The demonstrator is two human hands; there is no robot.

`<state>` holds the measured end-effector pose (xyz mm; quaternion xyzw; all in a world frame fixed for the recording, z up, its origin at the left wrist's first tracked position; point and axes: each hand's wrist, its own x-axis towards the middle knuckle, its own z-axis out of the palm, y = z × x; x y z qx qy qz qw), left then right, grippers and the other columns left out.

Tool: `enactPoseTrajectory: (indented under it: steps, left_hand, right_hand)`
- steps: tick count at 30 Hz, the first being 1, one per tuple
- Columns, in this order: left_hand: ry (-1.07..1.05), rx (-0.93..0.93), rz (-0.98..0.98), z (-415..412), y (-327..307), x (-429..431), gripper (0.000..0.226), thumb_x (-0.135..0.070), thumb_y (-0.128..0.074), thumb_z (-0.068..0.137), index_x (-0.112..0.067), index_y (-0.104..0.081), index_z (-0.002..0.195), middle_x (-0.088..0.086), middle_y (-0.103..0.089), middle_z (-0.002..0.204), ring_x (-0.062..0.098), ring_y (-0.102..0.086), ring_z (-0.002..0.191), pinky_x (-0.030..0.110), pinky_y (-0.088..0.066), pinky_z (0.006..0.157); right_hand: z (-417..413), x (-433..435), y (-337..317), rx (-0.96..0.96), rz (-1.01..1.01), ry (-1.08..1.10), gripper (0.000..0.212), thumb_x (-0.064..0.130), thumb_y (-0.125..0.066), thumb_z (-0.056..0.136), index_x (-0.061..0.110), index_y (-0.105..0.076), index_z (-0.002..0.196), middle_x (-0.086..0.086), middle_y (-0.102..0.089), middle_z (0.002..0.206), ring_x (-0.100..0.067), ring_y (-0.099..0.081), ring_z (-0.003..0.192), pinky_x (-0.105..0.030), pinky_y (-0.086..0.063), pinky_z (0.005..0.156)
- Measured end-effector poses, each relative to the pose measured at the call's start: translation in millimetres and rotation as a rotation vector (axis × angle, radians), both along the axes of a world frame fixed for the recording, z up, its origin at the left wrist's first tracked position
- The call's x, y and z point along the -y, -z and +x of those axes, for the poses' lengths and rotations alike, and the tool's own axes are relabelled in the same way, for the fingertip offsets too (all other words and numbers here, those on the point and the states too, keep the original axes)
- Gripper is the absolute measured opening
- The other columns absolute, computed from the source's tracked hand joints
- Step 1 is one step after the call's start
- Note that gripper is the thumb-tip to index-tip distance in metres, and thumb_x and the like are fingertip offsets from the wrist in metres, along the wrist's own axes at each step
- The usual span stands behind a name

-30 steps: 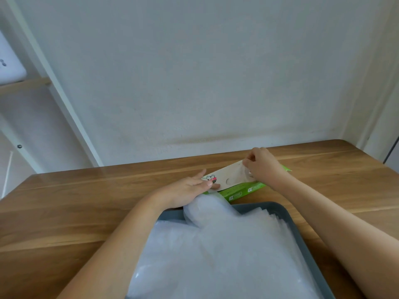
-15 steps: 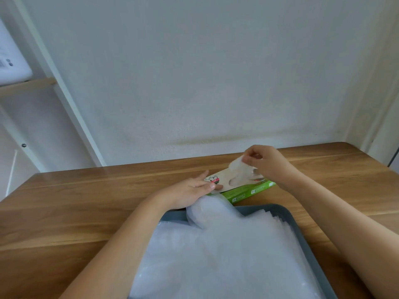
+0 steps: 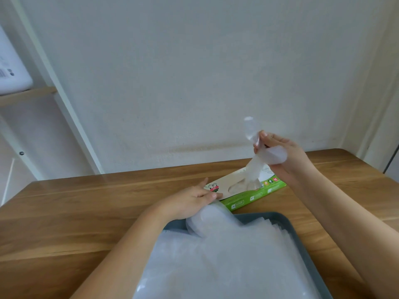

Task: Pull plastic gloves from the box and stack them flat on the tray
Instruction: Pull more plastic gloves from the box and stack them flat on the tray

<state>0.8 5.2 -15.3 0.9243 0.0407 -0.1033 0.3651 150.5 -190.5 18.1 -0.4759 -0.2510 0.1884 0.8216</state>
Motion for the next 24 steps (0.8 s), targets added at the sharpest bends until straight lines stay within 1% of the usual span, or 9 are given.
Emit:
enactPoseTrajectory:
  steps: [4,7,9,10,12,15,17,20,24]
  left_hand:
    - [-0.017,0.004,0.006,2.1,-0.2,-1.9,0.034,-0.037,-0.038,0.103,-0.035,-0.056,0.131,-0.007,-0.010,0.160,-0.007,0.005,0.142,0.025,-0.007,0.118]
    - [-0.050,0.040,-0.052,2.5,-3.5,-1.7,0.034,-0.046,-0.042,0.098,-0.036,-0.062,0.124,-0.009,-0.036,0.152,-0.002,-0.012,0.144,0.030,-0.019,0.118]
    - [-0.109,0.131,-0.098,1.1,-8.9,1.7,0.047,-0.061,-0.046,0.085,-0.035,-0.066,0.119,-0.010,-0.052,0.137,0.006,-0.030,0.139,0.015,-0.040,0.101]
    - [-0.139,0.180,-0.108,-0.9,-13.6,4.3,0.055,-0.066,-0.049,0.077,-0.034,-0.066,0.118,-0.011,-0.051,0.137,0.005,-0.032,0.137,0.004,-0.043,0.086]
    - [-0.192,0.262,-0.083,-4.2,-26.6,12.4,0.066,-0.070,-0.055,0.066,-0.034,-0.064,0.121,-0.019,-0.048,0.135,-0.002,-0.038,0.131,0.000,-0.042,0.073]
    - [-0.240,0.322,-0.033,0.2,-45.4,27.2,0.071,-0.066,-0.068,0.065,-0.031,-0.059,0.126,-0.022,-0.056,0.125,-0.004,-0.050,0.117,0.008,-0.039,0.082]
    - [-0.258,0.367,-0.084,9.5,-53.5,37.8,0.054,-0.048,-0.077,0.073,-0.026,-0.063,0.120,-0.016,-0.064,0.116,0.001,-0.059,0.108,0.018,-0.047,0.085]
    - [-0.329,0.490,-0.165,24.2,-55.6,50.6,0.015,-0.027,-0.081,0.077,-0.029,-0.069,0.087,-0.003,-0.073,0.089,0.013,-0.069,0.086,0.041,-0.056,0.077]
    - [-0.441,0.531,-0.241,34.3,-52.4,54.0,0.014,-0.019,-0.081,0.076,-0.020,-0.068,0.071,0.006,-0.074,0.074,0.035,-0.071,0.081,0.054,-0.056,0.074]
  right_hand:
    - [-6.0,3.4,-11.0,0.039,-0.113,-0.001,0.022,0.009,-0.046,0.097,0.003,-0.058,0.081,-0.009,-0.063,0.069,-0.018,-0.058,0.064,-0.022,-0.047,0.062]
    - [-15.0,-0.8,-17.0,0.153,-0.269,0.022,0.017,0.008,-0.049,0.097,0.005,-0.057,0.083,-0.009,-0.072,0.077,-0.015,-0.069,0.072,-0.021,-0.054,0.067]
    - [-20.5,-2.5,-18.0,0.324,-0.420,0.071,0.013,0.009,-0.057,0.094,0.010,-0.061,0.081,0.003,-0.071,0.073,-0.004,-0.065,0.067,-0.014,-0.050,0.066]
    - [-22.1,-3.6,-17.6,0.399,-0.489,0.094,0.011,0.010,-0.062,0.090,0.012,-0.064,0.079,0.007,-0.068,0.069,0.000,-0.059,0.061,-0.010,-0.045,0.060]
    - [-25.5,-2.6,-20.1,0.444,-0.550,0.121,0.010,0.012,-0.069,0.086,0.014,-0.068,0.076,0.009,-0.061,0.062,0.002,-0.049,0.050,-0.007,-0.035,0.049]
    - [-30.0,-2.6,-22.5,0.429,-0.562,0.072,0.011,0.014,-0.067,0.087,0.015,-0.070,0.077,0.000,-0.063,0.069,-0.014,-0.050,0.067,-0.019,-0.039,0.060]
    - [-32.7,-3.5,-22.3,0.462,-0.570,0.022,0.011,0.013,-0.065,0.089,0.015,-0.071,0.080,-0.007,-0.066,0.076,-0.018,-0.050,0.073,-0.030,-0.038,0.067]
    - [-35.1,-4.6,-23.3,0.506,-0.606,-0.003,0.009,0.005,-0.063,0.089,0.008,-0.071,0.087,-0.017,-0.071,0.085,-0.016,-0.056,0.075,-0.020,-0.042,0.064]
    - [-28.6,-0.8,-23.9,0.486,-0.592,0.116,0.014,0.001,-0.065,0.086,0.013,-0.066,0.079,-0.015,-0.069,0.075,-0.019,-0.056,0.068,-0.025,-0.043,0.062]
